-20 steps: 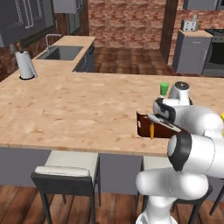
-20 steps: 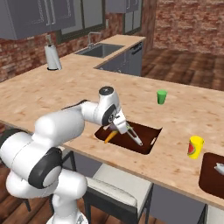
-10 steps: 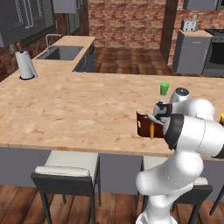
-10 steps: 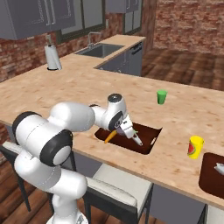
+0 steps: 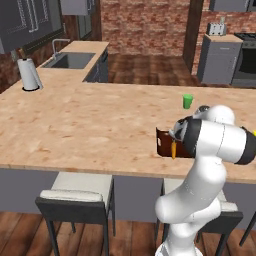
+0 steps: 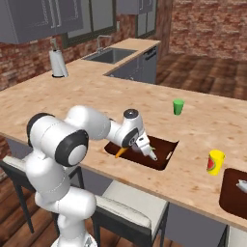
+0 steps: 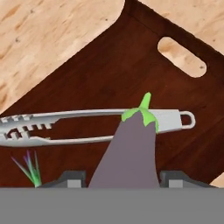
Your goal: Gather the carrot and eggplant from the fridge and place them on a tray on the dining counter. Then gather the fishs from the fridge and place them on the other tray.
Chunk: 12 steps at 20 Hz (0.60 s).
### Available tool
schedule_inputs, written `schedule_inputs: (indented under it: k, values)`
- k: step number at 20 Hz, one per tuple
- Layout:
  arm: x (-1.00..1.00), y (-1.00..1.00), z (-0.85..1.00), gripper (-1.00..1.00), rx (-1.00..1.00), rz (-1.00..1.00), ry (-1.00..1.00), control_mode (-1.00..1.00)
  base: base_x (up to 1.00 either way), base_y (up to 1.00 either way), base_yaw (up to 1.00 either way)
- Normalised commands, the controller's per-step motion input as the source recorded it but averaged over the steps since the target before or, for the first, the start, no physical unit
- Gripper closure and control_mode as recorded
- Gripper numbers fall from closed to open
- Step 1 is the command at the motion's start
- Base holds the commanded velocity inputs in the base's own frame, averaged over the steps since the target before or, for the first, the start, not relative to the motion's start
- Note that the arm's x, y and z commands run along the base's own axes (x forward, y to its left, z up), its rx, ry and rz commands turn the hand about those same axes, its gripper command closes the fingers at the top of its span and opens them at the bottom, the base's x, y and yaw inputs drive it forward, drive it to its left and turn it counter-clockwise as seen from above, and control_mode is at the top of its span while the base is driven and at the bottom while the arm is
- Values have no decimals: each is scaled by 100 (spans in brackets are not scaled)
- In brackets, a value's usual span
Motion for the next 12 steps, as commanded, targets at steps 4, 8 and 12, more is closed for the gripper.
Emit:
schedule_inputs:
  k: [4, 8, 12]
  values:
    - [10, -1, -28, 100, 0, 0, 0, -100, 0, 0, 0]
    - [15, 0, -30, 100, 0, 0, 0, -100, 0, 0, 0]
    - [9, -1, -29, -100, 0, 0, 1, -100, 0, 0, 0]
